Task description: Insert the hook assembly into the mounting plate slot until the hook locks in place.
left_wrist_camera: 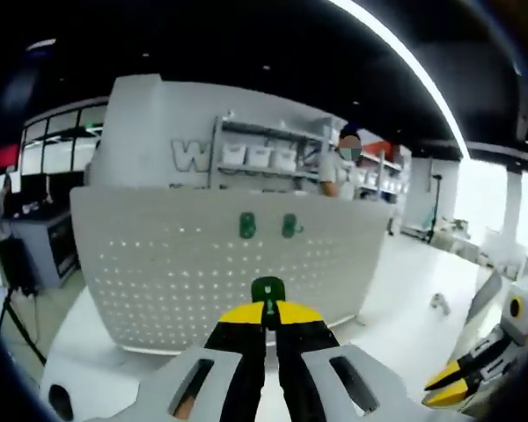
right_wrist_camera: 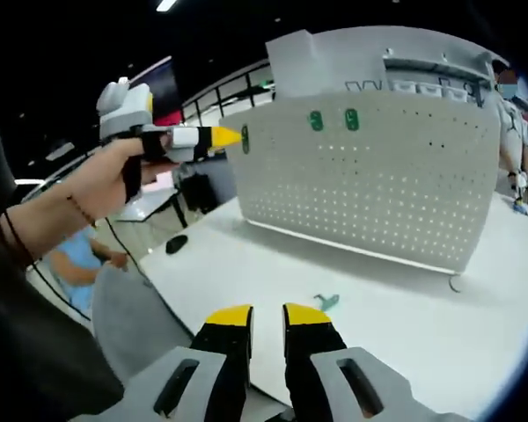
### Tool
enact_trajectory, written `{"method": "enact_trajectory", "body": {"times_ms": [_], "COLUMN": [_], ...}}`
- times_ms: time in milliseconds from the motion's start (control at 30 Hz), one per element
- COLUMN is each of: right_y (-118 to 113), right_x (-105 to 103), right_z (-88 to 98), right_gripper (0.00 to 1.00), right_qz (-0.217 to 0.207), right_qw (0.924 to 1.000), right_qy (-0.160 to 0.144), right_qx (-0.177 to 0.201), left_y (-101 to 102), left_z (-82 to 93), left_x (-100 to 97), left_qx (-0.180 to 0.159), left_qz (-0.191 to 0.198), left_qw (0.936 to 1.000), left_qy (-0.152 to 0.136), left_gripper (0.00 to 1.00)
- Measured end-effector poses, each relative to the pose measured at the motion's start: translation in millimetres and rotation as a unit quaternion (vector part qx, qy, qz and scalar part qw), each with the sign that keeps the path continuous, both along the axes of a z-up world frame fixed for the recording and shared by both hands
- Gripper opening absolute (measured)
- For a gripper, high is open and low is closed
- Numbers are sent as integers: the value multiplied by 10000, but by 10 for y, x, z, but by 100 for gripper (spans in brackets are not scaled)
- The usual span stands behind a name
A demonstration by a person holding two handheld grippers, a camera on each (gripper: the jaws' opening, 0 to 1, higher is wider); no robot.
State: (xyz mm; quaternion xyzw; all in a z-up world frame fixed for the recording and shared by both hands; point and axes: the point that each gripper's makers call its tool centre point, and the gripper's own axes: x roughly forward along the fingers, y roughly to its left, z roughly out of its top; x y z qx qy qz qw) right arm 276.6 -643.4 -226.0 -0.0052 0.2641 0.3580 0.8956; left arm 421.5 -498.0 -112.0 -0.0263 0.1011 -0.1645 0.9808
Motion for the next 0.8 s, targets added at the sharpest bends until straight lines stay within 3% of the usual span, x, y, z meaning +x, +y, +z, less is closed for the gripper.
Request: {"method": "enact_trajectory", "body": {"times_ms": [367,800], "right_y": [-71,-237], "right_x": [-90,22], "right_z": [-154,-208], "right_gripper": [13,12], "right_qz": [146,-27], "right_qw": [9996,9994], "right_qy": [227,305], "right_qx": [-109,-176], "left_y": [217,330], "left_z": [143,256], "left_x": [423,911], "left_qx": [21,49], "left_qz": [560,909], "left_qw": [9975,9924], "left_qy": [-438,-833], "left_gripper": [2,2]}}
